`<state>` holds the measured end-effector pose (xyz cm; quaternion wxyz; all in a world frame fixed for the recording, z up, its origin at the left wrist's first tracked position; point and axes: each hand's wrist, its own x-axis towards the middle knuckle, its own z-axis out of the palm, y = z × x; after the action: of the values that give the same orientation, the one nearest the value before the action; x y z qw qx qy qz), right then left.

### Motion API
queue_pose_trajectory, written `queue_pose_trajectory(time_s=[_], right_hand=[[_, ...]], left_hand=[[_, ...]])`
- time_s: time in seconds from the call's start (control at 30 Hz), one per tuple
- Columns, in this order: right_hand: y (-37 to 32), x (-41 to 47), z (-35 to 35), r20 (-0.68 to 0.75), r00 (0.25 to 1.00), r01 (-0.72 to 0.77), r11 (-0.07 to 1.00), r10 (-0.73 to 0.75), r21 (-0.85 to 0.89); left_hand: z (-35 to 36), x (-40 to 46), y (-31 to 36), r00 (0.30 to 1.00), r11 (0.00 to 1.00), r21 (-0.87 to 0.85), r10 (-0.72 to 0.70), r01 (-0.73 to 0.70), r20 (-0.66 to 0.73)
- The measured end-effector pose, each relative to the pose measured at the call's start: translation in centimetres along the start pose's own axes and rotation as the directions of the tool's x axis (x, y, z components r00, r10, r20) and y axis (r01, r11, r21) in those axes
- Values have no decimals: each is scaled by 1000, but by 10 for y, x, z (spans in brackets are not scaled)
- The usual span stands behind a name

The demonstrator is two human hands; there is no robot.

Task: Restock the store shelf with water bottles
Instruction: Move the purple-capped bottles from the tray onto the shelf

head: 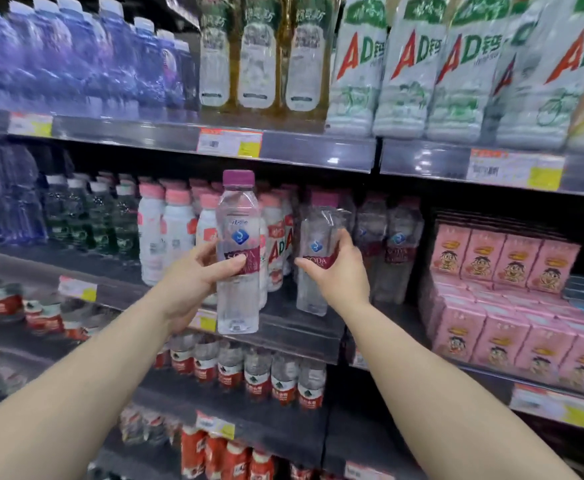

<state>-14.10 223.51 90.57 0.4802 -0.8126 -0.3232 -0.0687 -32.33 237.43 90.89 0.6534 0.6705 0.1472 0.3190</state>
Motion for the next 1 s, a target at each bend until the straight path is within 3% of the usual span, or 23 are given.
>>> queue_pose_trajectory(time_s=[0.17,0.33,0.6,1.0], right_hand=[[6,1,7,-75,995,-61,998,63,30],[9,-1,11,-73,997,-14,1000,15,20],[26,-5,8,80,997,-4,1000,4,4],[18,17,50,48,999,-11,999,9,47]], left_hand=[[-8,1,-14,1000,1000,-23,-6,6,9],[-9,3,-20,999,999,-39,-35,35,0],[-7,8,-25,999,997,-59,-46,46,1],[-9,15,-26,998,999,-16,-47,48,51]])
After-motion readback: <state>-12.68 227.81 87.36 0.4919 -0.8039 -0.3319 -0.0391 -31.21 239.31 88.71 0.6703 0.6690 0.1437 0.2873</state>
